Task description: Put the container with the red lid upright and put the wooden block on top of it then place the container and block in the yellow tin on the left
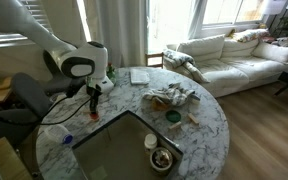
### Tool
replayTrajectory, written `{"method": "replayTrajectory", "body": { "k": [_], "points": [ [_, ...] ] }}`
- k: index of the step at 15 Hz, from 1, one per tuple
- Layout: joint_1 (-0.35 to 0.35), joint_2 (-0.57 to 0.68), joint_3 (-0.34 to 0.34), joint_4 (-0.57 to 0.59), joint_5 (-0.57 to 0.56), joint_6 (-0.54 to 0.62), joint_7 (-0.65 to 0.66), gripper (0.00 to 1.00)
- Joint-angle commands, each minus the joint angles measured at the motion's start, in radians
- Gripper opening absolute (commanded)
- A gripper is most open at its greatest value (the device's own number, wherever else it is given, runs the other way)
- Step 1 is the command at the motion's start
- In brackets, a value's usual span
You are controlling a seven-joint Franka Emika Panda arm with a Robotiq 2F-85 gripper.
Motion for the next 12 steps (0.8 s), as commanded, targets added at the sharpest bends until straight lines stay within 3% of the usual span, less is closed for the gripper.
{"method": "replayTrajectory", "body": {
  "k": [1,11,12],
  "points": [
    [0.016,-0.018,-0.015,-0.033,-0.029,0.024,0.032,0.07],
    [0.018,-0.018,-0.015,-0.034,-0.03,0.054,0.063,0.08],
    [0.019,-0.018,-0.014,-0.033,-0.031,0.049,0.063,0.46]
  ]
}}
